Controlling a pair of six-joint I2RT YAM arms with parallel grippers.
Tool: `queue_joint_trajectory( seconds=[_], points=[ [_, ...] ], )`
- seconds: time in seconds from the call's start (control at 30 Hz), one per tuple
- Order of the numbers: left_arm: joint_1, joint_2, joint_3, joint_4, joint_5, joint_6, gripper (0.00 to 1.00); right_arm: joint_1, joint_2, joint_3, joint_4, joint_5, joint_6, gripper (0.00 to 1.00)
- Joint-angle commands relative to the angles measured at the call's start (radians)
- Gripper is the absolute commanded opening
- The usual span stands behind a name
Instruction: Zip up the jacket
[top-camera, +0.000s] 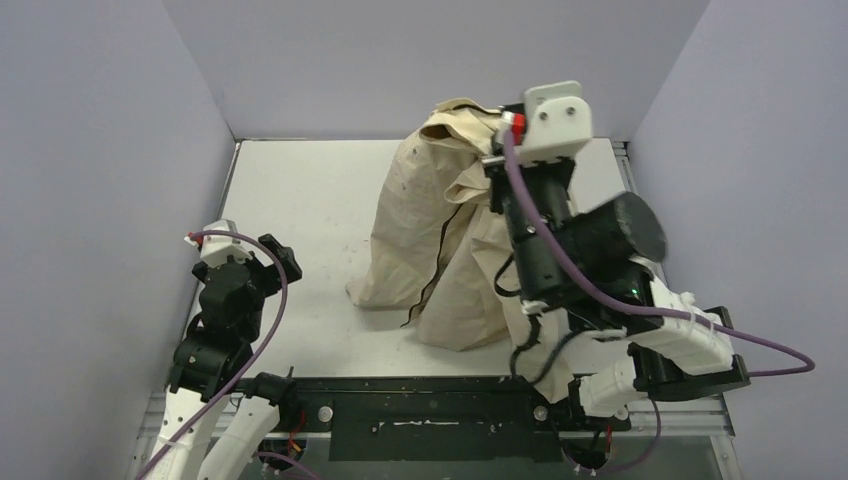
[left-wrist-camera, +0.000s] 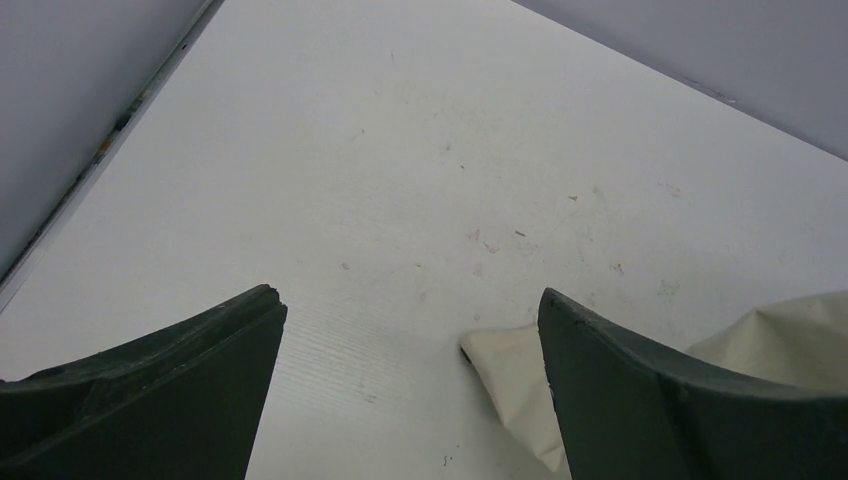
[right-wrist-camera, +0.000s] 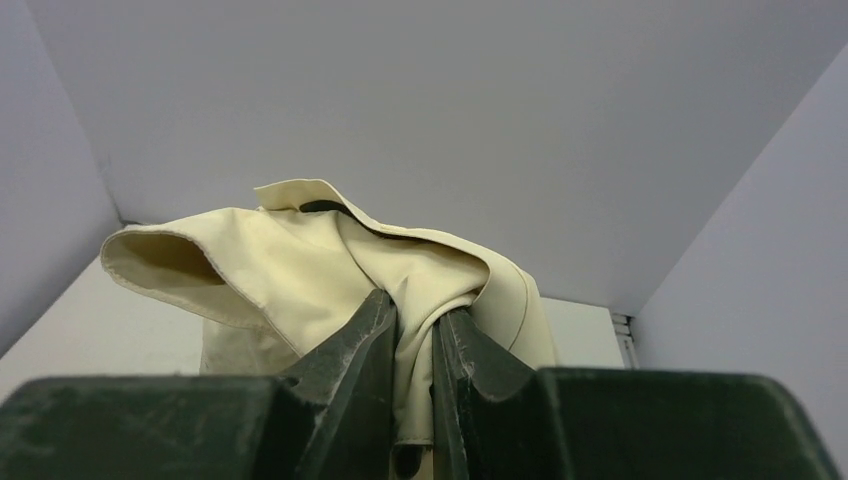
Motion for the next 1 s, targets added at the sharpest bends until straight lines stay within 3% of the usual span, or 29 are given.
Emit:
queue_joint_trajectory(
  seconds=[0.0, 0.13, 0.37, 0.5, 0.63, 0.67, 0.77, 0.83, 0.97],
  points=[
    [0.007, 0.007, 0.007, 0.04, 0.011, 0.004, 0.96, -0.226, 0.114, 0.118, -0.492, -0.29, 0.393, 0.0],
    [0.006, 0.009, 0.007, 0.041, 0.009, 0.004, 0.96, -0.49, 0.137, 0.082, -0.603, -0.58, 0.561, 0.0],
    [0.008, 0.021, 0.007, 0.038, 0.009, 0.004, 0.96, -0.878, 0.199, -0.068, -0.549, -1.005, 0.684, 0.03],
    [0.009, 0.029, 0.008, 0.038, 0.011, 0.005, 0.95, -1.058, 0.327, -0.043, -0.502, -1.123, 0.707, 0.03],
    [0.011, 0.032, 0.008, 0.037, 0.01, 0.006, 0.96, -1.219, 0.505, 0.069, -0.472, -1.131, 0.748, 0.04],
    [0.011, 0.033, 0.008, 0.038, 0.01, 0.005, 0.96, -1.249, 0.556, 0.119, -0.479, -1.133, 0.781, 0.11],
    [0.012, 0.04, 0.005, 0.043, 0.019, 0.006, 0.96, -1.31, 0.716, 0.322, -0.582, -1.116, 0.841, 0.54],
    [0.011, 0.054, 0.005, 0.046, 0.032, 0.011, 0.96, -1.325, 0.758, 0.398, -0.631, -1.11, 0.874, 0.69],
    [0.012, 0.091, 0.007, 0.047, 0.048, 0.014, 0.97, -1.323, 0.533, 0.034, -0.481, -1.11, 0.907, 0.91]
  ],
)
